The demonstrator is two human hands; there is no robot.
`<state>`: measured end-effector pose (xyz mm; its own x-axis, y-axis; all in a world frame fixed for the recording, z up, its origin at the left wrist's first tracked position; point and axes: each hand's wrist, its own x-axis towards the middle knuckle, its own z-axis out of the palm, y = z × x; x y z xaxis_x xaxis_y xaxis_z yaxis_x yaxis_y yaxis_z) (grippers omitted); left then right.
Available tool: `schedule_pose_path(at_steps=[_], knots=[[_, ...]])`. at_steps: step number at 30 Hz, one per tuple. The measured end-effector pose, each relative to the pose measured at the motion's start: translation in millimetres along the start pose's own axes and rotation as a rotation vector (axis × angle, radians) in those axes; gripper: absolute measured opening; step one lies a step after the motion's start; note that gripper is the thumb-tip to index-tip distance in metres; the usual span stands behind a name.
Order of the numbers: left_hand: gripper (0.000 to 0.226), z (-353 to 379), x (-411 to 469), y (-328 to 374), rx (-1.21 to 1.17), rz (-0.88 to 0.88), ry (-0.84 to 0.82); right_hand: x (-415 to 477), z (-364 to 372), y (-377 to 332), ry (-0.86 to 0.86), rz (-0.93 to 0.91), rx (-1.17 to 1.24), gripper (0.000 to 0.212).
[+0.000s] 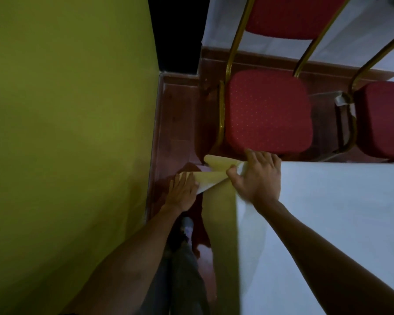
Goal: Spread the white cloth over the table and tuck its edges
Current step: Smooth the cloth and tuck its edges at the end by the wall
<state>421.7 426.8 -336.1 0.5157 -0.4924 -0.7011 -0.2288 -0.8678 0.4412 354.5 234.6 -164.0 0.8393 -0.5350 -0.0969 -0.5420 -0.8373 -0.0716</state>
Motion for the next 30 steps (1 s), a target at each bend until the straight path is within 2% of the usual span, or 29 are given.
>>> schedule_pose_path(at_steps=[3, 7, 11, 14, 18, 21, 25, 30], knots=[[0.062, -15.1, -10.6, 5.3, 0.023, 0.027, 0.055, -1.5, -1.1, -1.1, -0.005, 0.009, -0.003, 0.068], [0.073, -10.8, -20.1, 0.8, -0.025, -0.010, 0.106, -4.0, -2.3, -0.2, 0.005, 0.012, 0.032, 0.064], [0.071, -4.0, -34.4, 13.3, -0.210, 0.039, 0.271, -3.8, -3.4, 4.2, 0.026, -0.010, 0.057, 0.063], [0.080, -5.5, -42.4, 27.2, -0.211, 0.084, 0.386, -4.0, -2.0, 4.9, 0.038, -0.011, 0.071, 0.065], [0.071, -16.0, -61.2, 47.6, -0.147, 0.118, 0.439, -7.4, -1.1, 5.7, 0.033, -0.021, 0.097, 0.066], [0.071, -35.5, -74.9, 65.9, -0.105, 0.147, 0.486, -10.9, -7.6, 8.2, 0.043, -0.018, 0.226, 0.066], [0.076, -65.3, -95.5, 109.3, -0.024, 0.189, 0.626, -14.6, -22.8, 26.7, -0.046, -0.068, 0.487, 0.056], [0.060, -48.6, -114.1, 195.8, 0.139, 0.320, 0.728, -38.5, -15.8, 128.9, -0.061, -0.217, 0.206, 0.066]])
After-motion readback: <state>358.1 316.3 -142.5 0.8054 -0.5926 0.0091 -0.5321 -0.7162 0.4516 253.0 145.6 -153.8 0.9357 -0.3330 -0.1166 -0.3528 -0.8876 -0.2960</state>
